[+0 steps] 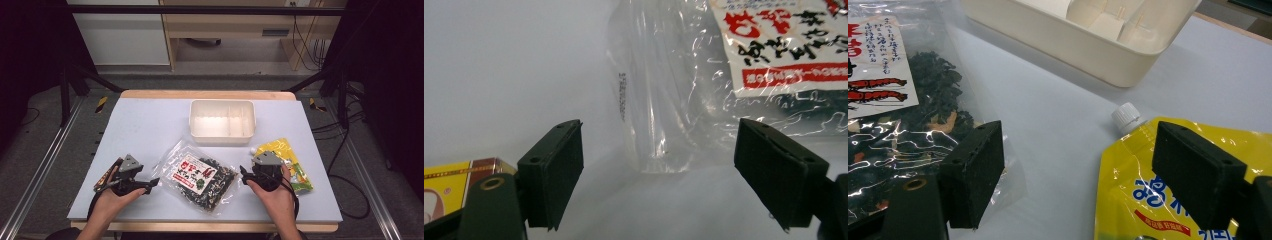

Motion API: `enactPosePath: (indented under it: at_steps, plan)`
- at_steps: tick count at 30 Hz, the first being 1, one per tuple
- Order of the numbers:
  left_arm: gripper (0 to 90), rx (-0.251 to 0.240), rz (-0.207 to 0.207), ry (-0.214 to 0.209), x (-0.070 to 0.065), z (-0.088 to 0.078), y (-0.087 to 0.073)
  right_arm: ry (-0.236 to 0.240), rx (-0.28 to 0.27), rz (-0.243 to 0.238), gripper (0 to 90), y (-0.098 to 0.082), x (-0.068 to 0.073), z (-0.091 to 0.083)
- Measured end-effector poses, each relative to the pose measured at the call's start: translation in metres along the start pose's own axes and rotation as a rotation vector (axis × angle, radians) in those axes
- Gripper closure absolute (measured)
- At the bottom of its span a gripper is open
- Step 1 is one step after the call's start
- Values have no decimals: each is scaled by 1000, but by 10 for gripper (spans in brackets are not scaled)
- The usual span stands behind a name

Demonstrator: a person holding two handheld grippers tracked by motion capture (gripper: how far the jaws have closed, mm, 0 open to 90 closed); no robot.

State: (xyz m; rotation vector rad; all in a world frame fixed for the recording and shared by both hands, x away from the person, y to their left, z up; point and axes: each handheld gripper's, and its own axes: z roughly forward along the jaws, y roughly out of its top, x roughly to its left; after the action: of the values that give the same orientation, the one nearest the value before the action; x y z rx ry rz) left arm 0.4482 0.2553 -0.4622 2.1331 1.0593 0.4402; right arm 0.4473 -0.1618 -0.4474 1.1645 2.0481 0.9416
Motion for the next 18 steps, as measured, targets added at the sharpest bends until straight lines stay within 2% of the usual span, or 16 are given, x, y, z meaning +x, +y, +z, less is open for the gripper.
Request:
enactPosePath:
  at_steps: [2,7,8,10,15,18]
  plan:
    - [231,15,-13,15,0,1,-1,2,4,-5,213,0,0,1]
    - [280,16,-24,23,2,1,-1,2,7,-4,214,0,0,1]
    - [290,9,-69,-10,3,3,-1,1,8,-4,214,0,0,1]
    - [305,8,-83,-20,4,4,-2,2,7,-4,214,0,1,1]
    - [395,7,-107,-14,6,5,-1,5,8,-10,215,0,2,1]
    - [487,1,-144,-18,9,5,-1,7,11,-6,215,0,2,2]
